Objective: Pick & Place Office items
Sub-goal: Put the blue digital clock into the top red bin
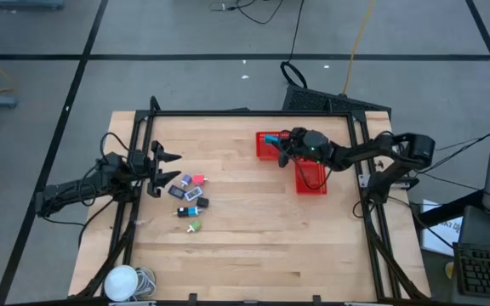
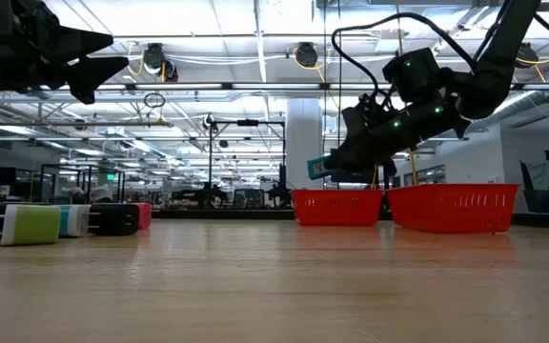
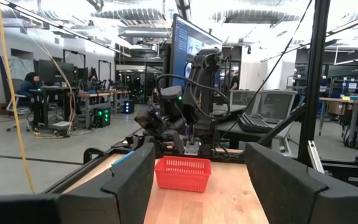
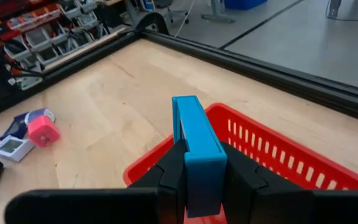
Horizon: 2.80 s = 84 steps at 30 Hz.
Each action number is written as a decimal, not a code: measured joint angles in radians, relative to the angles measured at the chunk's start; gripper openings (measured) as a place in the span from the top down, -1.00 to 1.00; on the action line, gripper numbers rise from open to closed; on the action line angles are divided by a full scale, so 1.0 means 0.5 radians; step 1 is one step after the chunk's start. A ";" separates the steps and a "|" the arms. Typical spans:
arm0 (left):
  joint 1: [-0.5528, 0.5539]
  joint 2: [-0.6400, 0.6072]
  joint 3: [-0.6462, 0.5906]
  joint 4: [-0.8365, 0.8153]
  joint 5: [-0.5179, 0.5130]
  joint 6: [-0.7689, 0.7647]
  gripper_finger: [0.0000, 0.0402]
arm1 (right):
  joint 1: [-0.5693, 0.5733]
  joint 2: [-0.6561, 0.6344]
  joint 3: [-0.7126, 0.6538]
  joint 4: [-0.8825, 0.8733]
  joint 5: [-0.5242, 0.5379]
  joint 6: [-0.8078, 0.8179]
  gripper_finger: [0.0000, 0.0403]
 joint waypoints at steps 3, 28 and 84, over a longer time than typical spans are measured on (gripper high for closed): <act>0.000 0.000 0.000 -0.001 0.000 -0.001 -0.27 | 0.000 -0.001 0.000 0.009 0.005 -0.016 0.72; 0.000 0.000 0.000 0.000 -0.001 -0.001 -0.33 | -0.021 -0.001 -0.005 -0.085 0.010 -0.598 0.72; 0.000 0.000 0.000 0.000 -0.002 0.000 -0.28 | -0.024 -0.002 -0.006 -0.103 0.160 -0.528 0.57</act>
